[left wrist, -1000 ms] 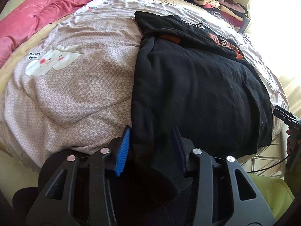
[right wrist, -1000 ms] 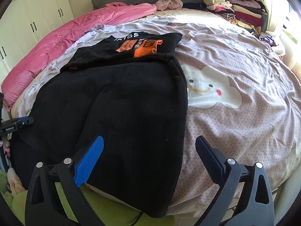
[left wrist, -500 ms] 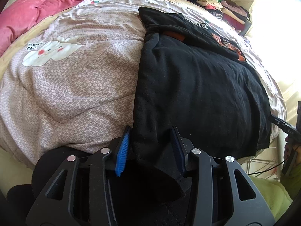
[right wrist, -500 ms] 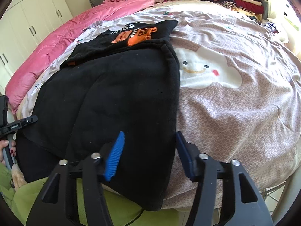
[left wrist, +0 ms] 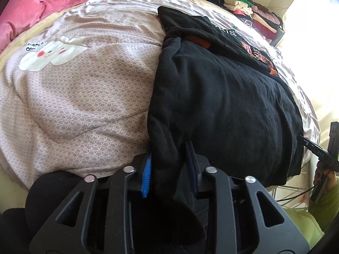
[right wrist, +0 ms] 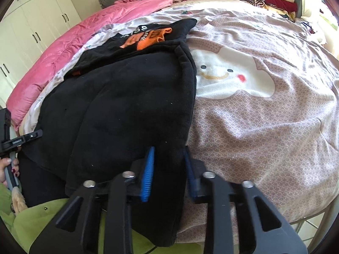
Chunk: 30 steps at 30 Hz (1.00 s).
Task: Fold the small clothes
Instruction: 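Grasp the black sweatshirt hem with both tools, then lift the hem with both tools, fold it toward the collar, open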
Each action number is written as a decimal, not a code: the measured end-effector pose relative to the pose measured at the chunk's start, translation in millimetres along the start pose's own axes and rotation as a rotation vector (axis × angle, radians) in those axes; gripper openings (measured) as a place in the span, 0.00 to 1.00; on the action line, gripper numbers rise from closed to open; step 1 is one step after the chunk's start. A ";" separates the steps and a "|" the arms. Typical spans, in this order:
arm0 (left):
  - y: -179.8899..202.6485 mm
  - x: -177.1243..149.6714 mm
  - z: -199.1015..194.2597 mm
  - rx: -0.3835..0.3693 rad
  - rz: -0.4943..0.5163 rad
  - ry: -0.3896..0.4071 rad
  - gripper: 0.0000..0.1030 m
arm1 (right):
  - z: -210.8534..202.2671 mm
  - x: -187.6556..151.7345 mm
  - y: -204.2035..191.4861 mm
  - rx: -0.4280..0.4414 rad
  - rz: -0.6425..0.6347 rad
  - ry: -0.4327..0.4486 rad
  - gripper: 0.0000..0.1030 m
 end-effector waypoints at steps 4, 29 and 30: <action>1.0 2.3 -5.3 -0.007 0.006 0.011 0.05 | -5.0 2.3 -1.8 0.006 -0.014 0.018 0.10; 49.8 101.4 -63.2 -0.140 0.019 0.220 0.03 | -68.1 104.8 23.1 -0.029 -0.037 0.311 0.07; 52.5 106.7 -62.2 -0.134 0.023 0.226 0.03 | -67.4 109.4 24.0 -0.032 -0.039 0.318 0.07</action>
Point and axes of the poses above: each gripper's, at about its wrist camera, not at the fingertips, and z roughly the way its jaws point, y to its right, x to its top, the point moved 7 cm from there along z, roughly the way its jaws point, and after that the axes turned 13 degrees about -z, right-handed, at the moved point
